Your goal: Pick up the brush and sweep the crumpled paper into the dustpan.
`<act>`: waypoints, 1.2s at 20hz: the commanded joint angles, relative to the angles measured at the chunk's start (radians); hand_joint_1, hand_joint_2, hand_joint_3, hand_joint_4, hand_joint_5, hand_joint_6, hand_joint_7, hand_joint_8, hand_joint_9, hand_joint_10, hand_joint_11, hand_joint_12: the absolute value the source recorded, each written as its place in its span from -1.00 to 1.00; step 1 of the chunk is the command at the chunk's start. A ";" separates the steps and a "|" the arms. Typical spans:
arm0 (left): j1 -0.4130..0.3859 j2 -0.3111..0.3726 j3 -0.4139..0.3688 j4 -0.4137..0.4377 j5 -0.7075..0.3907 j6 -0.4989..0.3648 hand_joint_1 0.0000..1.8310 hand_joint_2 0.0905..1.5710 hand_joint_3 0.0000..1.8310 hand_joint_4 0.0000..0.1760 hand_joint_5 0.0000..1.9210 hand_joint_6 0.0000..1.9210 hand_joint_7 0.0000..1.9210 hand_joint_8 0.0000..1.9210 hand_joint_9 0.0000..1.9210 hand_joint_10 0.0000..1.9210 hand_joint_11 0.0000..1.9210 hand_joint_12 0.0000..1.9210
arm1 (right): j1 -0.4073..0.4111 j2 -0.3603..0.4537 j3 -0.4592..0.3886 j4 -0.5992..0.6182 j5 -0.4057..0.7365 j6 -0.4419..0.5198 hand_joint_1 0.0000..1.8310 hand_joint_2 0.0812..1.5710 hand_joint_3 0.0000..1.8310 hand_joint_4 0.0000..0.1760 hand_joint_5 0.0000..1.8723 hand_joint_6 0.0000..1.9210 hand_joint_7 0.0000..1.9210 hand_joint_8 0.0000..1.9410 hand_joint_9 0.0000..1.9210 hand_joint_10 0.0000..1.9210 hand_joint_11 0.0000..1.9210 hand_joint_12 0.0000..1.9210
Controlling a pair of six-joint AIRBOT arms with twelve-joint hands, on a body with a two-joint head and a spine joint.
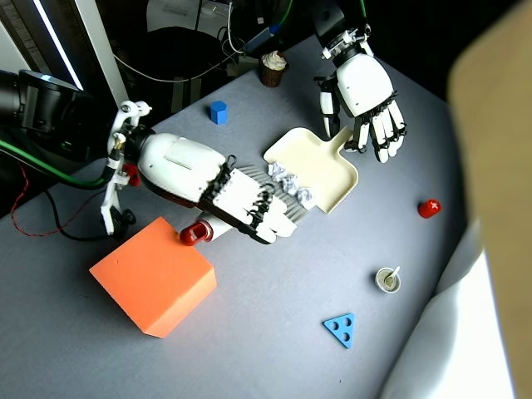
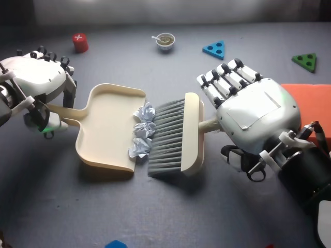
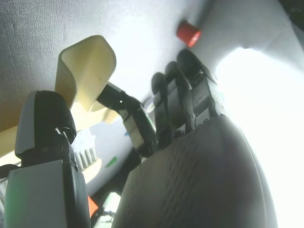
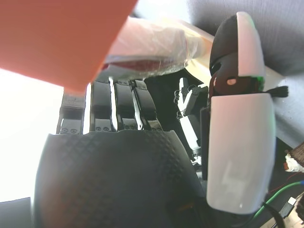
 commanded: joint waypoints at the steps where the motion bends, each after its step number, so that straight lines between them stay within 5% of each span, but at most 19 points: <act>1: -0.003 0.006 -0.002 0.030 -0.087 0.005 0.16 0.42 -1.00 -0.88 -0.02 0.09 -0.69 -1.00 -0.76 -0.99 -1.00 -0.33 | -0.001 0.003 0.010 -0.085 -0.074 0.008 0.04 0.21 -0.99 -1.00 -0.89 -1.00 -0.83 -1.00 -0.82 -1.00 -0.80 -1.00; 2: -0.003 0.006 -0.003 0.030 -0.087 0.005 0.10 0.45 -1.00 0.00 -0.08 0.17 -0.72 -0.99 -0.78 -0.99 -1.00 -0.35 | -0.002 -0.004 0.024 -0.087 -0.069 0.013 0.08 0.18 -1.00 -1.00 -0.86 -0.99 -0.81 -0.99 -0.80 -0.99 -0.78 -0.99; 5: -0.003 0.006 -0.006 0.030 -0.088 0.005 0.13 0.45 -1.00 -0.46 -0.07 0.16 -0.71 -0.99 -0.78 -1.00 -1.00 -0.32 | -0.002 -0.026 0.061 -0.096 -0.054 0.018 0.08 0.19 -1.00 -1.00 -0.86 -0.99 -0.82 -1.00 -0.82 -1.00 -0.82 -1.00; 6: -0.003 0.005 -0.006 0.029 -0.088 0.004 0.14 0.45 -1.00 -0.79 -0.07 0.17 -0.70 -0.99 -0.77 -1.00 -1.00 -0.36 | -0.002 -0.032 0.071 -0.096 -0.052 0.022 0.07 0.18 -1.00 -1.00 -0.84 -0.99 -0.82 -1.00 -0.82 -1.00 -0.82 -1.00; 8: -0.003 0.004 -0.006 0.028 -0.090 0.004 0.16 0.43 -1.00 -1.00 -0.05 0.13 -0.71 -1.00 -0.76 -1.00 -1.00 -0.35 | -0.001 -0.037 0.080 -0.104 -0.046 0.032 0.04 0.20 -1.00 -1.00 -0.86 -1.00 -0.85 -1.00 -0.84 -1.00 -0.84 -1.00; 11: -0.003 0.003 -0.006 0.027 -0.094 0.004 0.17 0.42 -1.00 -1.00 -0.03 0.10 -0.69 -1.00 -0.73 -0.99 -1.00 -0.28 | -0.001 -0.038 0.081 -0.123 -0.028 0.046 0.00 0.25 -0.99 -1.00 -0.88 -1.00 -0.87 -1.00 -0.87 -1.00 -0.86 -1.00; 12: -0.003 0.003 -0.007 0.027 -0.094 0.004 0.14 0.44 -1.00 -0.64 -0.06 0.15 -0.71 -1.00 -0.75 -1.00 -1.00 -0.33 | -0.001 -0.039 0.080 -0.135 -0.028 0.047 0.04 0.23 -1.00 -1.00 -0.85 -0.99 -0.86 -0.99 -0.85 -0.99 -0.84 -0.99; 14: -0.003 0.003 -0.007 0.027 -0.097 0.004 0.14 0.44 -1.00 -0.71 -0.05 0.14 -0.69 -0.99 -0.73 -0.99 -1.00 -0.32 | -0.002 -0.040 0.082 -0.149 -0.025 0.053 0.03 0.24 -0.99 -1.00 -0.87 -1.00 -0.87 -1.00 -0.87 -1.00 -0.85 -0.99; 15: -0.004 0.002 -0.007 0.027 -0.098 0.004 0.13 0.44 -1.00 -0.46 -0.06 0.15 -0.69 -1.00 -0.74 -1.00 -1.00 -0.34 | -0.002 -0.041 0.083 -0.149 -0.025 0.053 0.06 0.23 -1.00 -1.00 -0.87 -1.00 -0.88 -1.00 -0.86 -1.00 -0.84 -0.99; 17: -0.005 0.001 -0.006 0.027 -0.098 0.005 0.13 0.45 -1.00 -0.60 -0.08 0.18 -0.70 -1.00 -0.75 -0.99 -1.00 -0.40 | -0.002 -0.041 0.087 -0.150 -0.023 0.053 0.07 0.23 -1.00 -1.00 -0.82 -0.99 -0.81 -0.99 -0.81 -0.99 -0.81 -0.98; 18: -0.006 0.001 -0.006 0.027 -0.097 0.005 0.14 0.44 -1.00 -0.67 -0.07 0.17 -0.72 -1.00 -0.76 -1.00 -1.00 -0.38 | -0.002 -0.040 0.088 -0.150 -0.022 0.053 0.14 0.22 -1.00 -1.00 -0.43 -0.98 -0.33 -0.97 -0.32 -0.94 -0.47 -0.79; 19: -0.006 0.001 -0.006 0.025 -0.097 0.005 0.14 0.44 -1.00 -0.67 -0.07 0.17 -0.72 -1.00 -0.76 -1.00 -1.00 -0.38 | -0.002 -0.038 0.089 -0.150 -0.021 0.053 0.14 0.22 -1.00 -1.00 -0.43 -0.98 -0.33 -0.97 -0.32 -0.94 -0.47 -0.79; 20: -0.006 0.001 -0.006 0.023 -0.097 0.005 0.13 0.45 -1.00 -0.66 -0.08 0.18 -0.72 -0.99 -0.75 -1.00 -1.00 -0.36 | -0.002 -0.038 0.090 -0.151 -0.020 0.053 0.16 0.25 -1.00 -1.00 -0.28 -0.99 -0.17 -0.98 -0.16 -0.97 -0.49 -0.43; 21: -0.006 0.001 -0.006 0.023 -0.097 0.005 0.16 0.43 -1.00 -1.00 -0.05 0.14 -0.70 -0.99 -0.75 -1.00 -1.00 -0.33 | -0.002 -0.037 0.092 -0.151 -0.020 0.053 0.22 0.32 -0.99 -1.00 0.04 -0.28 0.01 -0.96 -0.02 -0.91 -0.50 0.01; 22: -0.005 0.001 -0.007 0.023 -0.097 0.005 0.15 0.44 -1.00 -0.85 -0.06 0.16 -0.69 -1.00 -0.75 -1.00 -1.00 -0.32 | -0.002 -0.036 0.094 -0.151 -0.020 0.053 0.25 0.35 -1.00 -1.00 0.08 -0.11 0.12 -0.86 -0.11 -0.36 -0.55 0.37; 23: -0.006 0.000 -0.007 0.023 -0.097 0.005 0.14 0.44 -1.00 -0.82 -0.07 0.16 -0.69 -1.00 -0.75 -1.00 -1.00 -0.32 | -0.002 -0.035 0.096 -0.151 -0.020 0.053 0.27 0.35 -1.00 -1.00 0.11 -0.10 -0.08 -0.07 -0.26 0.36 -0.52 0.72; 24: -0.006 0.000 -0.007 0.023 -0.097 0.005 0.13 0.46 -1.00 -0.71 -0.09 0.20 -0.71 -1.00 -0.78 -0.99 -1.00 -0.40 | -0.002 -0.034 0.097 -0.151 -0.020 0.053 0.30 0.30 -1.00 -1.00 0.20 -0.23 0.01 0.96 0.08 0.97 0.11 0.99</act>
